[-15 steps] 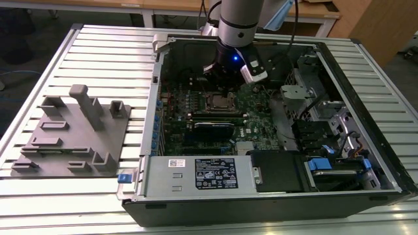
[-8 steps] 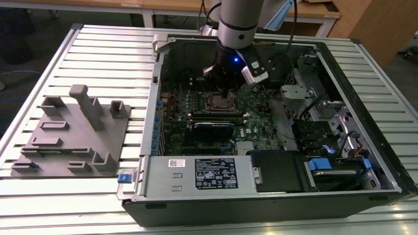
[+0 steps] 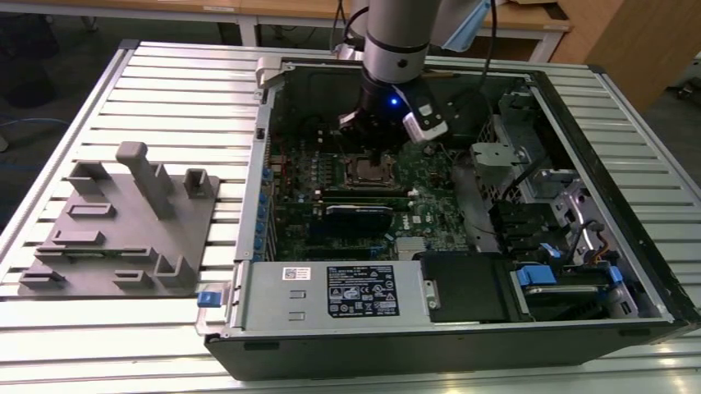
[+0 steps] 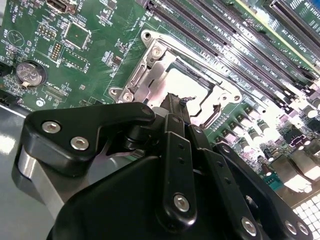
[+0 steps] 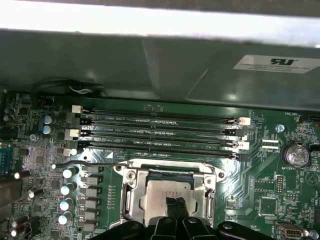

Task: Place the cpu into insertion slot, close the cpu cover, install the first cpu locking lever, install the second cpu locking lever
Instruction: 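Close the cpu cover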

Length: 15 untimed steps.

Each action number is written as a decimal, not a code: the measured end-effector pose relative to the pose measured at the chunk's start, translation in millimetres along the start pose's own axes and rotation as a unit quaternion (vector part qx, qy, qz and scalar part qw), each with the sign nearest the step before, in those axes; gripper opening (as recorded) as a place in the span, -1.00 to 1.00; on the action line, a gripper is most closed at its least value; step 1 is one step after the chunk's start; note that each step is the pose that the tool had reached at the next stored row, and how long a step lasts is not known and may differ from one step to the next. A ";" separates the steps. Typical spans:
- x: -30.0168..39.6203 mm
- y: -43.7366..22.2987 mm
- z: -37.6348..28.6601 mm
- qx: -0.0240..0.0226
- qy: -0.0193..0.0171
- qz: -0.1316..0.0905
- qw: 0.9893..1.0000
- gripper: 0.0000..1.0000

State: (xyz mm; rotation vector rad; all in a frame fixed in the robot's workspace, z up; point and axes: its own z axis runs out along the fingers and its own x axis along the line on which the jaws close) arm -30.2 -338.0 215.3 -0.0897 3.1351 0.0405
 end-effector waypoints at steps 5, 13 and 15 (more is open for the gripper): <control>1.3 0.0 2.0 0.000 0.000 0.000 1.000 -0.80; 1.4 0.0 2.5 0.000 0.000 0.000 1.000 -0.80; 1.3 0.0 2.6 0.000 0.000 0.000 1.000 -0.80</control>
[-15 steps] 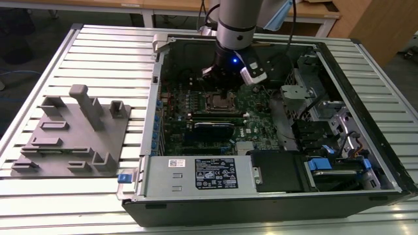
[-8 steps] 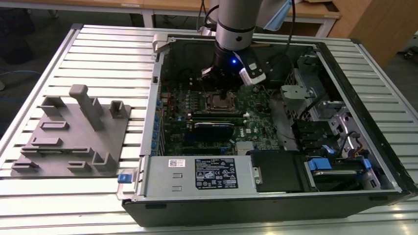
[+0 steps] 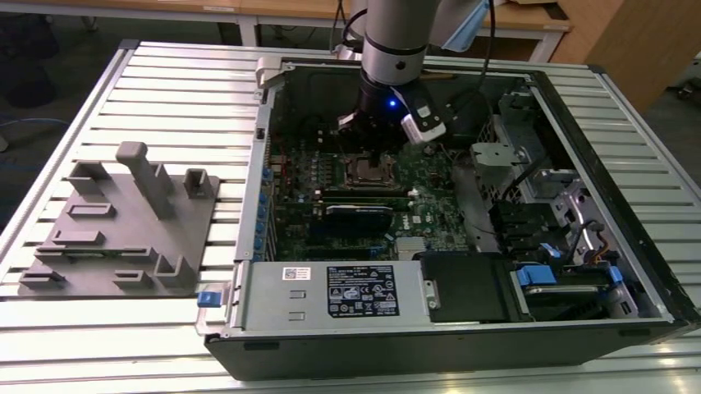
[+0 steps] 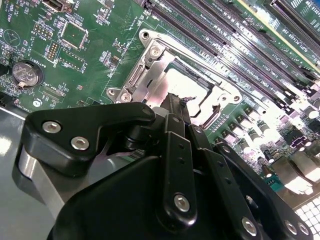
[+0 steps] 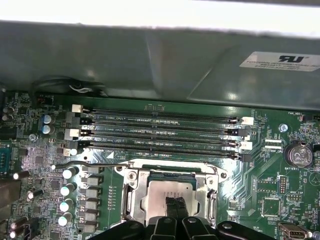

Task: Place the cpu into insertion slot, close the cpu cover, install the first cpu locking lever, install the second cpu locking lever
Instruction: 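Close the cpu cover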

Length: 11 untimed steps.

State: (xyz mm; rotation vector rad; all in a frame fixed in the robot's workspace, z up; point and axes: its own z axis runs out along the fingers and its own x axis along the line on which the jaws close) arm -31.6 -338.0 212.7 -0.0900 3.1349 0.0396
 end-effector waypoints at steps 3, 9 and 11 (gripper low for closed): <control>0.0 0.0 -0.5 0.000 0.000 0.000 1.000 -0.80; 0.0 0.1 -2.0 0.000 0.000 0.000 1.000 -0.80; 0.0 0.1 -2.3 0.000 0.000 0.000 1.000 -0.80</control>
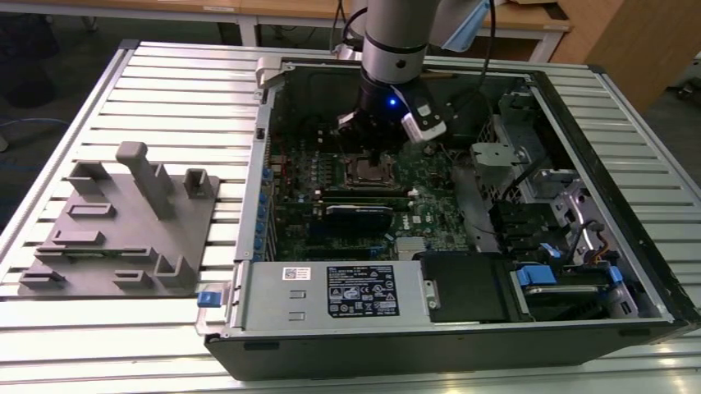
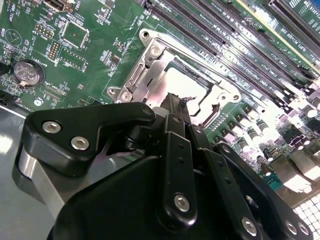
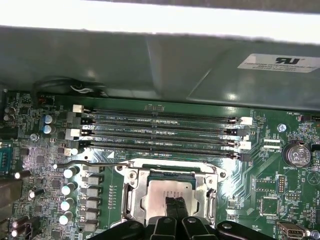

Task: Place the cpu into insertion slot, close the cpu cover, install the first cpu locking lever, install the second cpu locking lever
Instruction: 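Close the cpu cover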

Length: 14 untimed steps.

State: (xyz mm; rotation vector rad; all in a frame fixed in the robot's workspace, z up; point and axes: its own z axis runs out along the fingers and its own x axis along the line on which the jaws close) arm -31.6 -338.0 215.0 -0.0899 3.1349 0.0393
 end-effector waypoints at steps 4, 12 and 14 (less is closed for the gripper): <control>0.0 0.1 -1.3 0.000 0.000 0.000 1.000 -0.80; 3.7 -4.4 -1.4 0.000 -0.001 0.000 1.000 -0.80; 6.4 -5.0 -1.3 0.000 -0.001 0.000 1.000 -0.80</control>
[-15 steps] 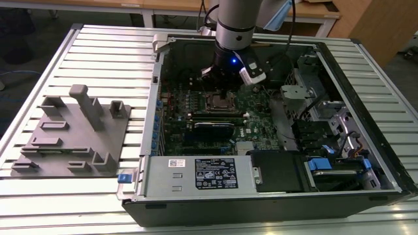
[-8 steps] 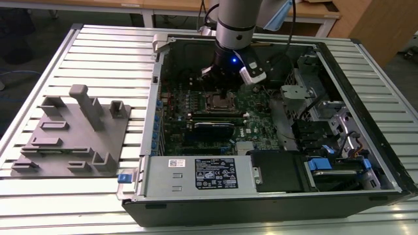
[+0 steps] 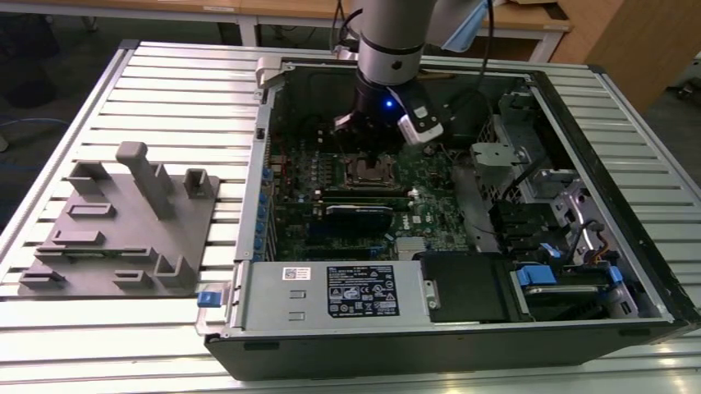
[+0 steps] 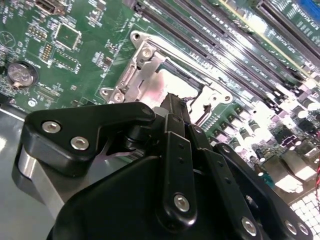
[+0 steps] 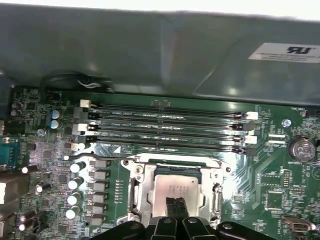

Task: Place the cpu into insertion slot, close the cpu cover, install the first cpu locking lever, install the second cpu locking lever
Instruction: 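Close the cpu cover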

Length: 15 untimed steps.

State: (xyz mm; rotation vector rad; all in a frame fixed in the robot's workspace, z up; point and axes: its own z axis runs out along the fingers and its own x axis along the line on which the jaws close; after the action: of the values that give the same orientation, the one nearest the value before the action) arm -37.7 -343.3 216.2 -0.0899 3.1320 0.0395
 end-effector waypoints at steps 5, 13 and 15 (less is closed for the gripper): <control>8.2 0.4 -0.1 0.000 0.000 0.000 1.000 -0.80; 10.1 0.5 0.0 0.000 0.000 0.000 1.000 -0.80; 10.1 0.5 0.0 0.000 0.000 0.000 1.000 -0.80</control>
State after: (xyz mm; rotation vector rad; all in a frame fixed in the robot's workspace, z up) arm -47.8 -343.4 216.1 -0.0902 3.1319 0.0392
